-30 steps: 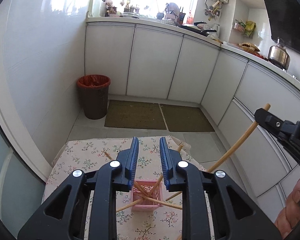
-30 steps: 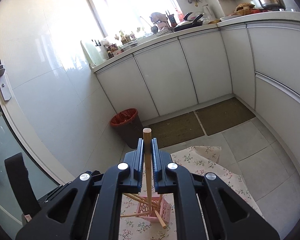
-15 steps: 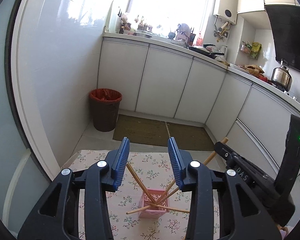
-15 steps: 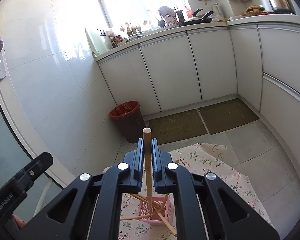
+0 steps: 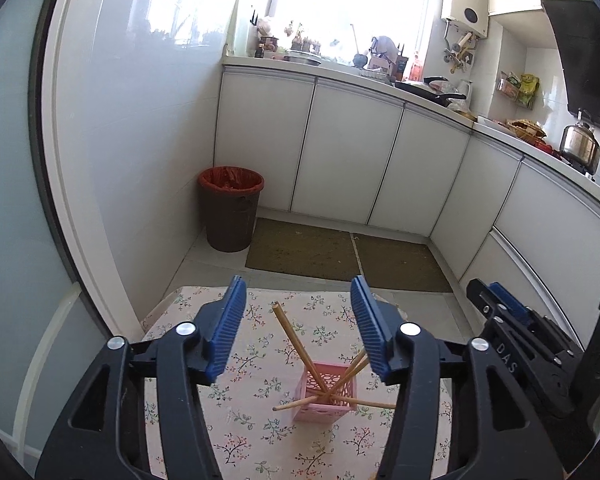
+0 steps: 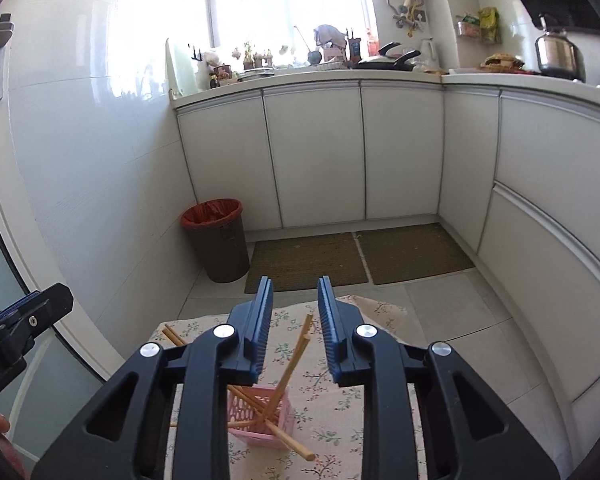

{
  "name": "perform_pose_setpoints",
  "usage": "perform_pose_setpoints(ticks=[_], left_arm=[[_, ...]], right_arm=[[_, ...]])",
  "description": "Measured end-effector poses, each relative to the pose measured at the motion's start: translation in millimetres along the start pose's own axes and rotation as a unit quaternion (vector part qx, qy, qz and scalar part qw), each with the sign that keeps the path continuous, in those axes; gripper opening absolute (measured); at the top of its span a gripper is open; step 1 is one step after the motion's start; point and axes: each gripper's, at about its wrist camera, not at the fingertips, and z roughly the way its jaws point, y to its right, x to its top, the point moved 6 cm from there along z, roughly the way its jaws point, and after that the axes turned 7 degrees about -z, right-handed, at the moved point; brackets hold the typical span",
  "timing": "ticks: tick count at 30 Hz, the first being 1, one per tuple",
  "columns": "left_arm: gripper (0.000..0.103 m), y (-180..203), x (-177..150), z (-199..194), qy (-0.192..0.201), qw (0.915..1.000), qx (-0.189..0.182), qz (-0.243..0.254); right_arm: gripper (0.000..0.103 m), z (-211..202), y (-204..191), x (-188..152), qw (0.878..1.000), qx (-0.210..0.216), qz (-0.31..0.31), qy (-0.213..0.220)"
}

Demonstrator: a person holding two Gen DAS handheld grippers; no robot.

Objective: Organize utensils
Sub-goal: 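Move both tools back down to the last chopsticks on the cloth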

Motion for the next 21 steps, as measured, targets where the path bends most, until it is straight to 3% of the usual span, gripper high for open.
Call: perform_pose_setpoints(ticks=[3, 8, 15, 21], left_arm=[[0.056, 3.6, -4.4, -7.8, 0.002, 1.0000, 0.002, 0.008], [0.073, 6.2, -12.5, -21.5, 0.014, 0.9998, 0.008, 0.010], [0.093, 12.7, -24.8, -37.9, 0.019, 0.9995, 0.013, 0.022], [0.096, 12.9, -39.5, -47.1, 0.018, 0.9993, 0.017, 0.028]], right_arm=[[0.041, -16.8, 8.8, -0.8, 1.000, -0.011, 0.004, 0.006], [0.053, -42.6, 15.1, -9.0, 1.000, -0.012, 0.009, 0.003], [0.084, -75.6, 27.2, -21.5, 0.999, -0.043, 0.022, 0.014], [0.095, -91.5, 54.9, -33.9, 0.994, -0.085, 0.060, 0.016]])
